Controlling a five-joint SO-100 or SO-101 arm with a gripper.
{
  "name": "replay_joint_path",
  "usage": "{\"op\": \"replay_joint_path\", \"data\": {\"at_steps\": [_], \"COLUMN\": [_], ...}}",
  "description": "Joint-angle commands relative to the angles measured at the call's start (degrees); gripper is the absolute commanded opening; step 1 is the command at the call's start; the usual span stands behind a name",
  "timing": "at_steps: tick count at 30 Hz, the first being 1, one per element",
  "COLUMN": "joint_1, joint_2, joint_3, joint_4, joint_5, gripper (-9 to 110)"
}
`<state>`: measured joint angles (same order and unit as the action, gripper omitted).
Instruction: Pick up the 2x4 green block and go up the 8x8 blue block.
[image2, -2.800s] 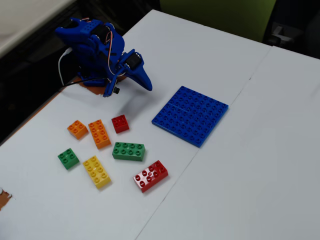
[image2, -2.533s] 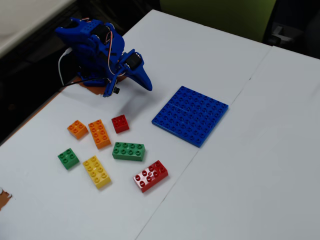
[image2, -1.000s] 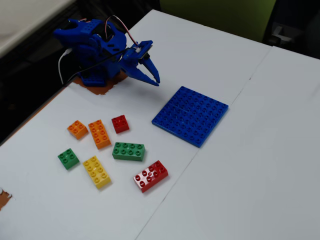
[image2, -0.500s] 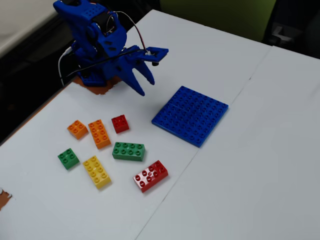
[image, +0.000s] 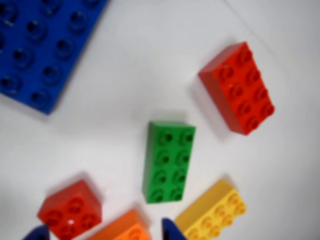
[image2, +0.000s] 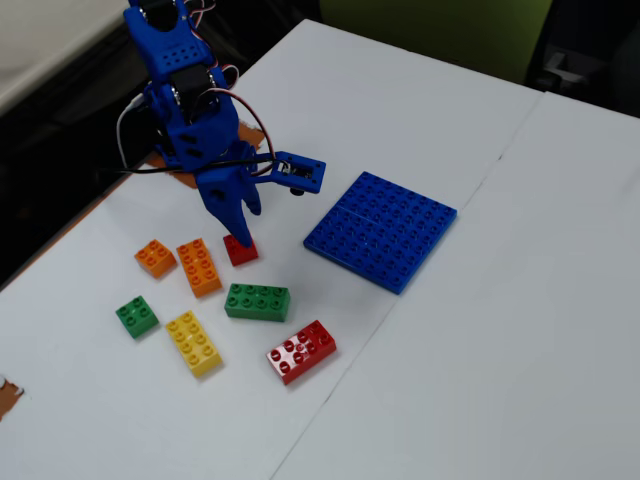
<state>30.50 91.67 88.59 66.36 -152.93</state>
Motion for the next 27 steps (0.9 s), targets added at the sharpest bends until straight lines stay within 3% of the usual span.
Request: {"op": "replay_joint_path", "data": {"at_steps": [1,9,27], "joint_1": [2.7,4.8,6.0], "joint_2": [-5.2,-14.2,-24.1], "joint_3": [-8.1,-10.6,-14.4], "joint_4": [-0.1,-6.4,-13.9], "joint_5": [-1.6,8.1,8.7], "gripper": [28,29,28]}}
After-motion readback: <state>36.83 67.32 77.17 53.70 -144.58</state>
